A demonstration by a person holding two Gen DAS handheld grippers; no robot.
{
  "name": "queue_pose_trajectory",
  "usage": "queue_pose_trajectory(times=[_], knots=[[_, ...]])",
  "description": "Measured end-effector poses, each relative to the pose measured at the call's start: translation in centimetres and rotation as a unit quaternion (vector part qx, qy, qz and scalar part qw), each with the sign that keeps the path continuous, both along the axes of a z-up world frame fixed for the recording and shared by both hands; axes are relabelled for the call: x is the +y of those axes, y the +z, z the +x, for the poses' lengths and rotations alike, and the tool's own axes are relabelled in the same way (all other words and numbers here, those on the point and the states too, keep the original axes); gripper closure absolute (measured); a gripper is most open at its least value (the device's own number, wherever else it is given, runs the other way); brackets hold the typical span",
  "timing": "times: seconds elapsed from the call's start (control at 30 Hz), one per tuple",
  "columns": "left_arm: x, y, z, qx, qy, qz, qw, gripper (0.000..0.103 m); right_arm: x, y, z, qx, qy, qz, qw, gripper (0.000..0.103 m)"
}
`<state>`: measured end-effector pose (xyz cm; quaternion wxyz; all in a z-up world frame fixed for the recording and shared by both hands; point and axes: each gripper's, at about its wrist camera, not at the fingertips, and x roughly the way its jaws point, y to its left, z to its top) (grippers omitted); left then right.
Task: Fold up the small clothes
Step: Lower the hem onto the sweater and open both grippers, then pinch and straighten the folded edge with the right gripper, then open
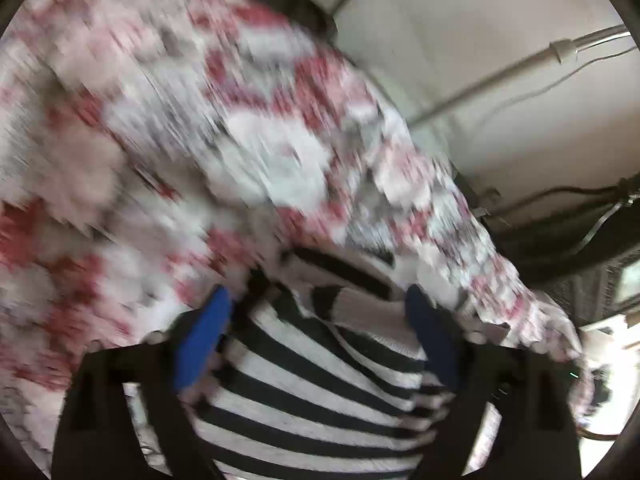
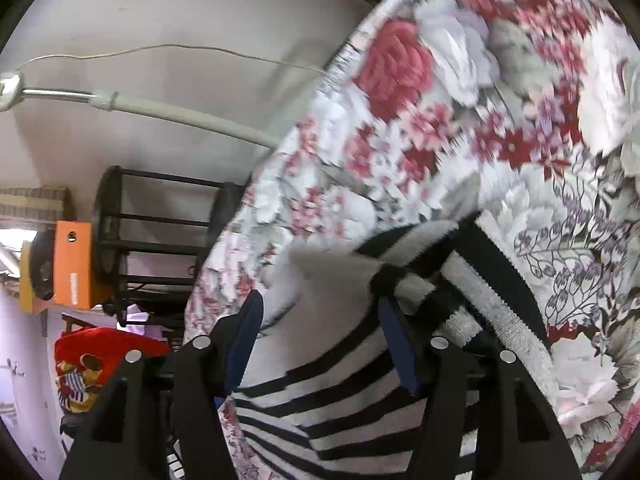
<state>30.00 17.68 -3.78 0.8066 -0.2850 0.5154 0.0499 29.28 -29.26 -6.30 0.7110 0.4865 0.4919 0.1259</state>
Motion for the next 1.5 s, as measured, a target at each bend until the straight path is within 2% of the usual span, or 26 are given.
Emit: queue_pose_trajectory(times=[0.1,0.17,0.2,0.23,0.33,0.37,0.5,0.57,0.63,0.7,0.73,0.77,0.8,0.83,0.9,0.97,1.03,1.07,1.13,1.2,1.23,1.27,1.33,1.37,1.43,1.5], knots=[[0.1,0.9,-0.1,-0.010,-0.016,-0.015,0.9997,0.015,-0.5,1.6,-0.5,-0.021,-0.010,-0.015,1.000,0.042],[-0.6,1.1,-0.1,-0.013,-0.031,-0.012,0.9994,0.015,0.0,2.7,-0.4,-0.034,0.003,-0.065,0.997,0.042],[-1.2,1.0,0.1,-0.010,-0.044,0.003,0.9990,0.015,0.4,2.9,-0.3,-0.037,0.010,-0.088,0.995,0.043],[-1.9,0.7,0.3,-0.004,-0.059,0.025,0.9979,0.015,1.0,3.3,0.0,-0.042,0.022,-0.133,0.990,0.044],[-3.8,-0.7,1.1,0.025,-0.090,0.146,0.9849,0.015,2.2,3.3,0.7,-0.062,0.050,-0.227,0.971,0.047],[-3.9,-1.0,1.2,0.028,-0.092,0.169,0.9809,0.015,2.5,3.1,0.9,-0.064,0.058,-0.246,0.965,0.047],[-3.7,-0.9,2.4,-0.010,-0.115,0.173,0.9782,0.015,3.7,2.4,2.0,-0.092,0.107,-0.273,0.952,0.047],[-4.5,-0.6,3.2,-0.028,-0.136,0.198,0.9703,0.011,4.5,2.3,2.3,-0.106,0.129,-0.300,0.939,0.047],[-5.2,-1.1,3.8,-0.026,-0.154,0.218,0.9635,0.009,5.0,1.9,2.5,-0.111,0.142,-0.327,0.928,0.047],[-5.6,-2.1,4.2,-0.023,-0.166,0.208,0.9636,0.009,5.2,1.2,2.7,-0.108,0.152,-0.330,0.925,0.064],[-5.7,-2.5,4.1,-0.023,-0.169,0.203,0.9643,0.014,5.2,0.8,2.7,-0.106,0.159,-0.324,0.927,0.085],[-6.0,-3.0,3.9,-0.026,-0.179,0.198,0.9633,0.036,5.2,0.5,2.7,-0.105,0.163,-0.318,0.928,0.094],[-6.3,-3.2,3.9,-0.025,-0.192,0.192,0.9621,0.067,5.2,0.6,2.6,-0.107,0.163,-0.314,0.929,0.094],[-6.5,-3.6,3.9,-0.021,-0.205,0.181,0.9617,0.079,5.1,0.9,2.5,-0.114,0.159,-0.318,0.928,0.094],[-6.2,-3.2,3.7,-0.022,-0.196,0.186,0.9625,0.088,4.6,2.0,2.4,-0.129,0.142,-0.315,0.930,0.095],[-5.6,-2.6,3.7,-0.032,-0.182,0.182,0.9659,0.090,4.0,2.8,2.5,-0.136,0.121,-0.306,0.935,0.095],[-4.5,-2.5,3.9,-0.026,-0.153,0.182,0.9708,0.090,3.4,2.6,2.8,-0.125,0.109,-0.309,0.937,0.095],[-4.0,-2.9,4.2,-0.012,-0.141,0.190,0.9716,0.086,3.4,1.8,3.0,-0.111,0.113,-0.312,0.937,0.095],[-3.5,-4.6,4.6,0.030,-0.128,0.197,0.9714,0.067,3.8,-0.6,3.1,-0.074,0.127,-0.328,0.933,0.094],[-4.0,-5.1,4.5,0.041,-0.122,0.238,0.9627,0.052,4.2,-1.2,2.9,-0.074,0.131,-0.339,0.929,0.094],[-4.3,-4.8,4.5,0.041,-0.121,0.252,0.9594,0.051,4.6,-0.5,3.0,-0.077,0.136,-0.353,0.922,0.091],[-4.6,-3.9,4.5,0.033,-0.122,0.256,0.9583,0.051,4.8,0.1,3.1,-0.079,0.135,-0.358,0.920,0.087],[-4.5,-2.5,4.4,0.012,-0.115,0.241,0.9636,0.051,4.9,2.0,2.8,-0.098,0.115,-0.357,0.922,0.083],[-4.5,-1.5,4.1,-0.005,-0.110,0.234,0.9658,0.051,5.2,2.8,2.7,-0.105,0.112,-0.350,0.924,0.083],[-5.1,-0.1,3.8,-0.030,-0.116,0.235,0.9646,0.050,6.3,3.8,2.5,-0.119,0.128,-0.331,0.927,0.083],[-6.6,0.5,3.6,-0.046,-0.144,0.226,0.9624,0.037,7.7,4.2,2.4,-0.127,0.147,-0.326,0.925,0.083]])
